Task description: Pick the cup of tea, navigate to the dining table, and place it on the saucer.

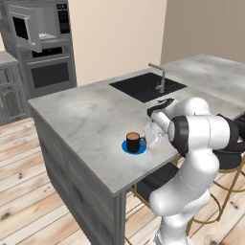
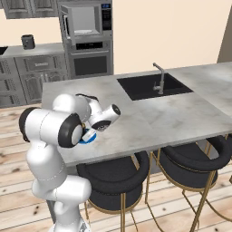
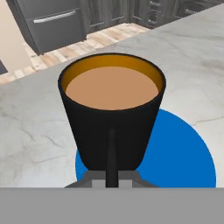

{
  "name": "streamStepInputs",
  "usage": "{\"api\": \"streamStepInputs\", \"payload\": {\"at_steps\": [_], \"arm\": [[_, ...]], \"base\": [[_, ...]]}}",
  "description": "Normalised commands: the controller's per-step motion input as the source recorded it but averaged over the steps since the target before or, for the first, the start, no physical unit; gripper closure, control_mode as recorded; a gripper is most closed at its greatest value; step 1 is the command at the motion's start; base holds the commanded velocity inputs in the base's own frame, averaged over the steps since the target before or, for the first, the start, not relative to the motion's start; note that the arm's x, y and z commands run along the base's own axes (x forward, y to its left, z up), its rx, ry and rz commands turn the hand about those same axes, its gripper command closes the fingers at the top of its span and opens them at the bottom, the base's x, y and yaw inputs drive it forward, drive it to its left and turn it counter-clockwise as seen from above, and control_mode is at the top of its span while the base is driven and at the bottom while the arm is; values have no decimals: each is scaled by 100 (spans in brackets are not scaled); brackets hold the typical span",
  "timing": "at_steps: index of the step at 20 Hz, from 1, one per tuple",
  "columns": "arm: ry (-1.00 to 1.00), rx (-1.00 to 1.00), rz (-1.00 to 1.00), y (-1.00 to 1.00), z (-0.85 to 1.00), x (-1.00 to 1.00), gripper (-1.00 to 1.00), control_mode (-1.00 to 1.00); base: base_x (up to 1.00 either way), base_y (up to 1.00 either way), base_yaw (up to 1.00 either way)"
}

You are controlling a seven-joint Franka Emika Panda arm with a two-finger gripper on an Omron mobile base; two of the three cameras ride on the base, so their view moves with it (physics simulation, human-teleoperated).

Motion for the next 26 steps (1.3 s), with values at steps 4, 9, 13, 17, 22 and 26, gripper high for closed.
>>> {"api": "streamStepInputs", "payload": {"at_steps": [4,9,13,17,22,26], "arm": [[1,0,0,0,0,9,100,-100],[0,0,0,-1,0,16,100,-100],[0,0,0,-4,0,16,100,-100],[0,0,0,-10,-4,1,100,-100],[0,0,0,-14,-6,0,100,-100],[0,0,0,-6,-17,0,100,-100]], "base": [[0,0,0],[0,0,0],[0,0,0],[0,0,0],[0,0,0],[0,0,0]]}}
